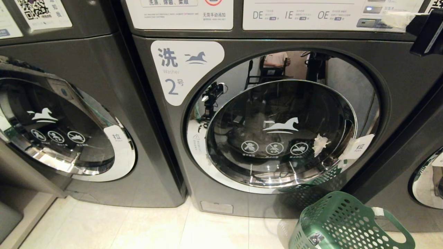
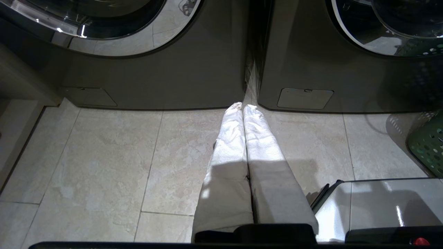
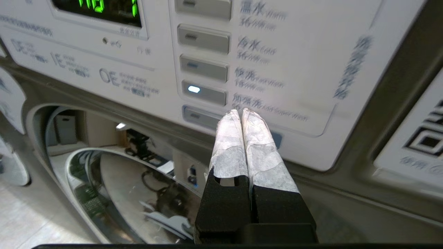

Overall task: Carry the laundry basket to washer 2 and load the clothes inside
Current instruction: Press the washing machine switch

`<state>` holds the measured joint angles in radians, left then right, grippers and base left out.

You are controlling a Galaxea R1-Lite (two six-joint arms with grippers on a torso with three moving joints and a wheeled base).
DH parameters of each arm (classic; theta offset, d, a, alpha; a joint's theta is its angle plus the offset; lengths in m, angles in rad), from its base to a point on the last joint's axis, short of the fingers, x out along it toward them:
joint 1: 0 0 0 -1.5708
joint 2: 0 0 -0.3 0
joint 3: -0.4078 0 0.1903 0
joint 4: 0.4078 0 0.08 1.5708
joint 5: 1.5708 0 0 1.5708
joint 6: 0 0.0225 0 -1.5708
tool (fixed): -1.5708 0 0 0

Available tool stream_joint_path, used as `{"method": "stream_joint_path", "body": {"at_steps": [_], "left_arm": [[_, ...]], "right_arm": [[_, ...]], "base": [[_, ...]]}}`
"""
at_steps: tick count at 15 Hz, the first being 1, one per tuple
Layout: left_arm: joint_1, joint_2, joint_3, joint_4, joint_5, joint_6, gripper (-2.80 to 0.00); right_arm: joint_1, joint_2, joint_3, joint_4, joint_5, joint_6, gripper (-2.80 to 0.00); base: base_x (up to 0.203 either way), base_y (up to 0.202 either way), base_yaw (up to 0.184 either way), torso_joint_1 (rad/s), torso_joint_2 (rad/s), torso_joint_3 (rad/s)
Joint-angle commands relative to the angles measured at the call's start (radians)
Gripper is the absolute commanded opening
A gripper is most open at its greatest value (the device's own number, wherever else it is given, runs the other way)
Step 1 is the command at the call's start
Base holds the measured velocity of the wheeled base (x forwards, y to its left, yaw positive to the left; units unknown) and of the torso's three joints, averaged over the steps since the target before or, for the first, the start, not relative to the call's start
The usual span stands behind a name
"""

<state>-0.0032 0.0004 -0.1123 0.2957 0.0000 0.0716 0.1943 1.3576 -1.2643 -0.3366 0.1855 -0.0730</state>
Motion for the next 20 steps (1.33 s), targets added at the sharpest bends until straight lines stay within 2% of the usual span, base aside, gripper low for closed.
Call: {"method": "stream_joint_path", "body": {"at_steps": [1, 20], "left_arm": [[0.0, -0.002, 0.0, 0.002, 0.0, 0.0, -2.8], [0.0, -0.002, 0.0, 0.002, -0.002, 0.0, -2.8]], "right_arm": [[0.034, -0.019, 0.011, -0.003, 0.008, 0.001, -2.8], [0.043, 0.037, 0.008, -0.013, -0.013, 0.012, -2.8]], "base": [[0.0, 0.0, 0.0, 0.0, 0.0, 0.0], [0.0, 0.0, 0.0, 0.0, 0.0, 0.0]]}}
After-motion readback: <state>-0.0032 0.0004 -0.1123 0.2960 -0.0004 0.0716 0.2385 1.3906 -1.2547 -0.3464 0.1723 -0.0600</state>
